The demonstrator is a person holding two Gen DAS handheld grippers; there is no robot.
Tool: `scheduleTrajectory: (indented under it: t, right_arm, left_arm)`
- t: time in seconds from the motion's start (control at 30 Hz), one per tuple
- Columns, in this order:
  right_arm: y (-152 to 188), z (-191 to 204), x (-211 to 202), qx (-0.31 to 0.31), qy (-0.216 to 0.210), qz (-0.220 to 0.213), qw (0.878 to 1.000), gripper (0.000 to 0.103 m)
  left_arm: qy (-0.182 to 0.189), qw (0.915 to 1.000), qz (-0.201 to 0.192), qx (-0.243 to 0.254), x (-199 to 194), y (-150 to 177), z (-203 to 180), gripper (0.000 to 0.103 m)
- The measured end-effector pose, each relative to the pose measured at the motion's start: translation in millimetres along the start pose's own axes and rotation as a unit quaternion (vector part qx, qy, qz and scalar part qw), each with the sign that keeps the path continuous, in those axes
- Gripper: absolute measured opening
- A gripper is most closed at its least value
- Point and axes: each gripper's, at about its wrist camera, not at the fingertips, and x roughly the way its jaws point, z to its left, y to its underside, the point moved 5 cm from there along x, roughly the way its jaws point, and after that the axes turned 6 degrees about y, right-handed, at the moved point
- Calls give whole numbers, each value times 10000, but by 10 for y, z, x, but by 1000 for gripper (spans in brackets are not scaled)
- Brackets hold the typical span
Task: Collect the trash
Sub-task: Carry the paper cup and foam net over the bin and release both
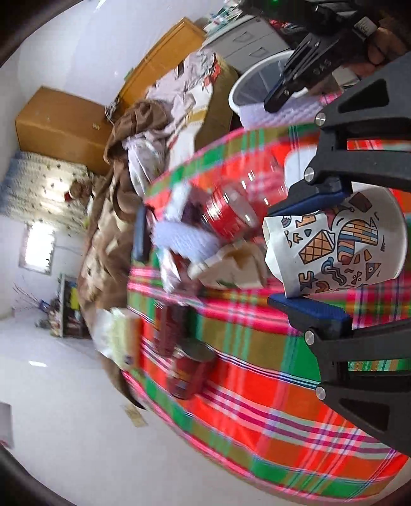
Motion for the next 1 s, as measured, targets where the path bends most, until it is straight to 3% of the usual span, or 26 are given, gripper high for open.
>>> scheduleTrajectory:
  t: [0.37,0.7,1.0]
  right_arm:
    - [-194,-326,-408,115,359,-470,9982,12]
    - [-193,-861,-522,501,796,-499,9943,12]
    - [-119,-1315,-399,775,1039,-269,9912,12]
  left_arm:
    - [698,9956,-270,569,-150,-313,-778,49]
    - [1386,9843,-42,1096,140,-324,-1674,49]
    - [1953,9701,428,1379,628,-130,-2402,49]
